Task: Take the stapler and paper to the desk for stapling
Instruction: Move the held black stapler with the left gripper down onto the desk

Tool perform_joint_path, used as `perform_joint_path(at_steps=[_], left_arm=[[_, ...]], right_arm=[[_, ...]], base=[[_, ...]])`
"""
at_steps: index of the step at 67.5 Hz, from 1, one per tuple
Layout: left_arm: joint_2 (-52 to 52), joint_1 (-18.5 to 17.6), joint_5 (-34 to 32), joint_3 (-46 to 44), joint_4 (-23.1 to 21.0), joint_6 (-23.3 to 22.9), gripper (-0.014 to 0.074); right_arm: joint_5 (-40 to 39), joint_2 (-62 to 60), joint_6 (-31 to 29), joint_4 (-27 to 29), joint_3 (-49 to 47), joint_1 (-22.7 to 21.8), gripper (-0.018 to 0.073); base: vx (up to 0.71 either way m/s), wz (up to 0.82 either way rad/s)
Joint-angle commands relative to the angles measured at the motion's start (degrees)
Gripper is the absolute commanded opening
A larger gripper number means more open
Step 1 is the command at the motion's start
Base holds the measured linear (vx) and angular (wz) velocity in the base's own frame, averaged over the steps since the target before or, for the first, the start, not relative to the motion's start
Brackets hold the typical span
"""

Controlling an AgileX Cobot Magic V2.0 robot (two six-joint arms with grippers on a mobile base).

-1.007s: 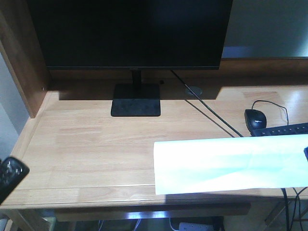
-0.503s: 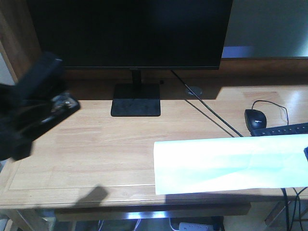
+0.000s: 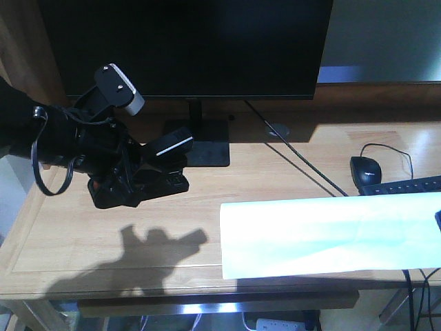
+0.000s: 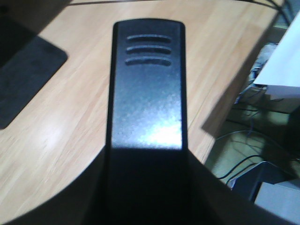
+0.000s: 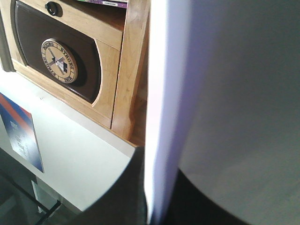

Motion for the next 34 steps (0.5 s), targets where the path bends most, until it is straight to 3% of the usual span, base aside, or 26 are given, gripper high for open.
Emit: perform_joint_path(at_steps=[1,14,22,34], left_arm=[[-0.6,3.0,-1.5,-2.5,-10.2,8.6,-0.0007],[2.2,10.7,0.0,-2.5,-14.3,17.4,-0.0007],[4.9,14.8,4.2,-2.5,-17.7,23.8,-0.0007],[11.4,19.2,7.9,-2.8,-25.8,32.9,-0.0007]], right_arm=[[-3.6,0.4,-0.7,0.9,-1.1,0.0,-0.0008],[-3.6,0.4,-0.7,0.9,-1.1,0.0,-0.0008],[-3.6,0.4,-0.7,0.9,-1.1,0.0,-0.0008],[-3.6,0.4,-0.7,0.9,-1.1,0.0,-0.0008]], base=[[0.0,0.0],[0.0,0.0],[0.0,0.0],[0.0,0.0]])
